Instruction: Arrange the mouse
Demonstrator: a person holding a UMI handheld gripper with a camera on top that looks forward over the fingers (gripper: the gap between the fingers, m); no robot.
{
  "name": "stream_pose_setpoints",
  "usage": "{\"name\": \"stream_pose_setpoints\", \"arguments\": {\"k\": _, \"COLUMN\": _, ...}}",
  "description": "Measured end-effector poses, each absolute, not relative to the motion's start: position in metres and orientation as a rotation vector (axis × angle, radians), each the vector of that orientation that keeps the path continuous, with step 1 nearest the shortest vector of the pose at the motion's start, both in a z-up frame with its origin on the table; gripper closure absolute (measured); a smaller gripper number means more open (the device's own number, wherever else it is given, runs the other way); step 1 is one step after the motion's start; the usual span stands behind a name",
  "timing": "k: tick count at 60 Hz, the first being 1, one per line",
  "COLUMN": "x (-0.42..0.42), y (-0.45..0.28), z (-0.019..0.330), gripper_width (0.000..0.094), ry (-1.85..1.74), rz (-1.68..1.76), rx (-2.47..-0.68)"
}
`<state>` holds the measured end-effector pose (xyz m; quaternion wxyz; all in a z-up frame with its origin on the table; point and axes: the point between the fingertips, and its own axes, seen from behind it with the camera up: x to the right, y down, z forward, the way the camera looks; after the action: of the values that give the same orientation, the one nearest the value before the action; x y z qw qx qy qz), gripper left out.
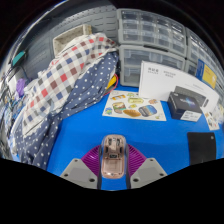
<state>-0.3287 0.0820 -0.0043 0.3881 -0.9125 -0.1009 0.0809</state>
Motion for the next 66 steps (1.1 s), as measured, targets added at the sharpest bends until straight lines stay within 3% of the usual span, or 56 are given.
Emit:
{"name": "stream_pose_setpoints", "arguments": {"k": 7, "x": -0.309, "y": 0.083, "z": 0.035, "gripper_width": 0.0609, "ry": -0.32, "rz": 0.22, "rx": -2.273}}
{"name": "stream_pose_setpoints", "arguments": {"k": 22, "x": -0.18, "y": 0.091, "z": 0.205, "gripper_width": 0.0609, "ry": -0.292, "rz": 0.193, "rx": -2.011}}
{"name": "stream_pose_setpoints", "arguments": {"k": 30, "x": -0.086, "y": 0.091, "z": 0.25, "gripper_width": 0.0607, "ry": -0.242, "rz": 0.139, "rx": -1.943}}
{"name": "stream_pose_setpoints", "arguments": {"k": 38, "x": -0.003, "y": 0.096, "z": 0.229, "gripper_width": 0.061, "ry": -0.15, "rz": 0.113, "rx": -1.971}}
{"name": "stream_pose_setpoints", "arguments": {"k": 45, "x": 0.045, "y": 0.099, "z": 0.166, "gripper_width": 0.0609, "ry": -0.096, "rz": 0.085, "rx": -2.073}}
{"name": "stream_pose_setpoints", "arguments": {"k": 56, "x": 0.053, "y": 0.092, "z": 0.063, "gripper_width": 0.0612, "ry": -0.089, "rz": 0.104, "rx": -2.228}}
{"name": "stream_pose_setpoints", "arguments": {"k": 66, "x": 0.042, "y": 0.09, "z": 0.009, "gripper_width": 0.061, "ry": -0.029, "rz": 0.158, "rx": -2.296}}
